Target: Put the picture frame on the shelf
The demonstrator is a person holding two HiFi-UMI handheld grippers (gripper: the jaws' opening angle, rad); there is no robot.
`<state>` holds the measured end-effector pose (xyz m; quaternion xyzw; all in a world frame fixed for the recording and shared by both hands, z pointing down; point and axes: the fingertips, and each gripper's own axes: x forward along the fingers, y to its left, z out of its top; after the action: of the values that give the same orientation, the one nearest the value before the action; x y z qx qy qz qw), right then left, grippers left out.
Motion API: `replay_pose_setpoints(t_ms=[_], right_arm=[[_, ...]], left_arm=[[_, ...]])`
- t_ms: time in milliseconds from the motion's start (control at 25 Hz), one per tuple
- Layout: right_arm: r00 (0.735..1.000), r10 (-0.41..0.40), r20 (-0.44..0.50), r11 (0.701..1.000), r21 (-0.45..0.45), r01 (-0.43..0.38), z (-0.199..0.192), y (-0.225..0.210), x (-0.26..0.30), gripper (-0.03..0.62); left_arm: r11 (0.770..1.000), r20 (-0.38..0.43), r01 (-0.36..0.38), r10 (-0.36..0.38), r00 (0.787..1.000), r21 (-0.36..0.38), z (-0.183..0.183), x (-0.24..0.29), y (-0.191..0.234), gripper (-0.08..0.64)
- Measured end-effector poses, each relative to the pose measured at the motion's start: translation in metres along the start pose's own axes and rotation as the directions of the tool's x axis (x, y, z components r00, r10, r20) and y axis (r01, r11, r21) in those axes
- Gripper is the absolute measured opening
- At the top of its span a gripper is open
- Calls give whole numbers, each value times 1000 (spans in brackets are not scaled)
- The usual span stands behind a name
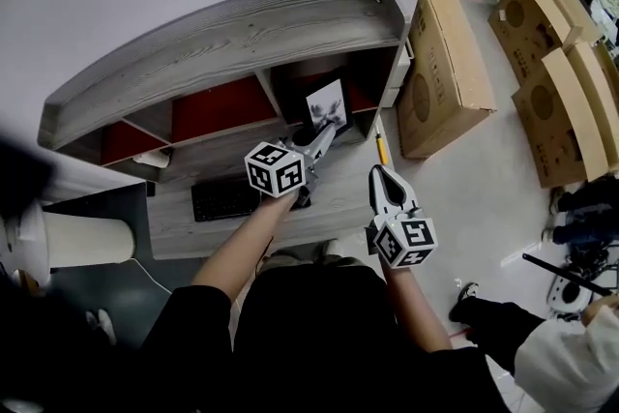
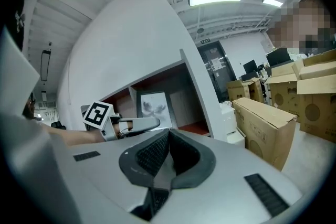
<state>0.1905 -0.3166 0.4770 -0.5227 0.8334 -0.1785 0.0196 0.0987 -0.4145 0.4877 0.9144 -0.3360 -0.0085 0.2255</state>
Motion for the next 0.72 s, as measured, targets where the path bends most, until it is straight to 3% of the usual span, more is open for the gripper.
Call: replay_pose_setpoints(t_ms=[240, 520, 720], right_arm=[[1000, -5, 11, 1000, 10, 5, 8, -12, 8, 12], [1000, -4, -9, 997, -72, 3, 13, -16, 34, 12], [999, 2, -32, 997, -74, -5, 9, -20, 47, 12]], left_arm=[[999, -16, -11, 11, 1000, 41, 9, 34, 19, 25], [998, -40, -14, 17, 999, 68, 12, 69, 31, 25], [991, -116, -18, 34, 993, 131, 9, 97, 44, 25]])
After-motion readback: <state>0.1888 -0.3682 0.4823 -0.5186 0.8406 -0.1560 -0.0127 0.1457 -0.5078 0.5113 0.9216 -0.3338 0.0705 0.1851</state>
